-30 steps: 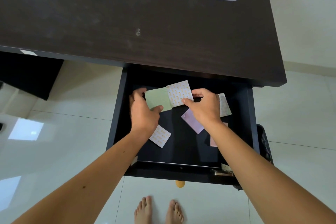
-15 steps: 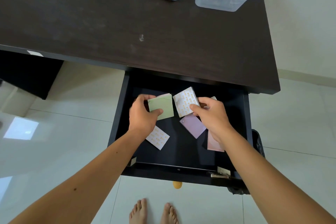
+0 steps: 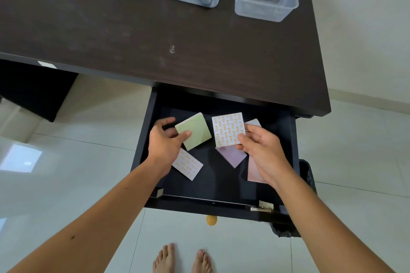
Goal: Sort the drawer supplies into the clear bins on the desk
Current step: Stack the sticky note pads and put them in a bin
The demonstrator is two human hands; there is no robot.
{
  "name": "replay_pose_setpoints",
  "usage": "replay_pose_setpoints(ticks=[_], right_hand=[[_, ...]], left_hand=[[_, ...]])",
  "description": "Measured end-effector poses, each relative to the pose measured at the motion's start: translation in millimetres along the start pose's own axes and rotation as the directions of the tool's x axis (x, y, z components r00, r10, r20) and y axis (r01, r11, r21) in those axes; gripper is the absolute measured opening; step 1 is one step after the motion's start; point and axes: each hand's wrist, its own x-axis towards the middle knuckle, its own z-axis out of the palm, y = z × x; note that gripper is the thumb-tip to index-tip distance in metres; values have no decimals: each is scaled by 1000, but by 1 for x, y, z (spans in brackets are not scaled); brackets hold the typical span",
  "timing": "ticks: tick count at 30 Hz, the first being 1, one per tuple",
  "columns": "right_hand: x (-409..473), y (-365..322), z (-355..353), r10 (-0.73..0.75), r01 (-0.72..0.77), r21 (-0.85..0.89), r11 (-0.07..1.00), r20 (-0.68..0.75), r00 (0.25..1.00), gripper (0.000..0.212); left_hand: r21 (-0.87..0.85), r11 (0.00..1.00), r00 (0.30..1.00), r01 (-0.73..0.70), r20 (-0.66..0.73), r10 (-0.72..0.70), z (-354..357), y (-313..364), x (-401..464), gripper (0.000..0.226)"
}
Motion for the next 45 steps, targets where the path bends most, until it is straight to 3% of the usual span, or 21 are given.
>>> replay_pose_setpoints(ticks=[2,7,15,18,25,27,31,37,41,45], right_hand=[[-3,-1,2,-4,4,11,1000,5,1000,37],[-9,-5,8,-10,8,94,996,24,1000,34],[-11,-6,17,-33,32,93,995,19,999,25],[-13,-8,21,8,-20,217,976,56,998,25],[-17,-16,24,80,-122,353,928,130,988,21],[-16,-19,21,87,-122,335,934,118,989,15],[-9,-19,14,30,-32,129,991,17,999,16],[-10,-19,17,66,-84,268,960,75,995,20],[-11,-17,28,50,-53,231,972,19,999,19],[-14,-15,39,23,-22,184,983,-3,1000,19]], left_hand=[[-55,998,999,9,38,-7,0,2,-3,54],[-161,987,985,6,172,22,1,6,-10,23],[-211,977,960,-25,269,83,-5,6,-16,36],[-217,975,948,-40,301,105,-5,7,-18,44],[-163,977,949,-140,258,179,-1,7,-20,35],[-160,974,948,-162,248,199,0,8,-21,35],[-159,974,953,-162,230,196,1,6,-20,34],[-164,972,955,-172,213,205,3,6,-19,32],[-182,970,947,-161,248,204,4,10,-20,32],[-179,972,931,-154,302,203,4,12,-21,48]])
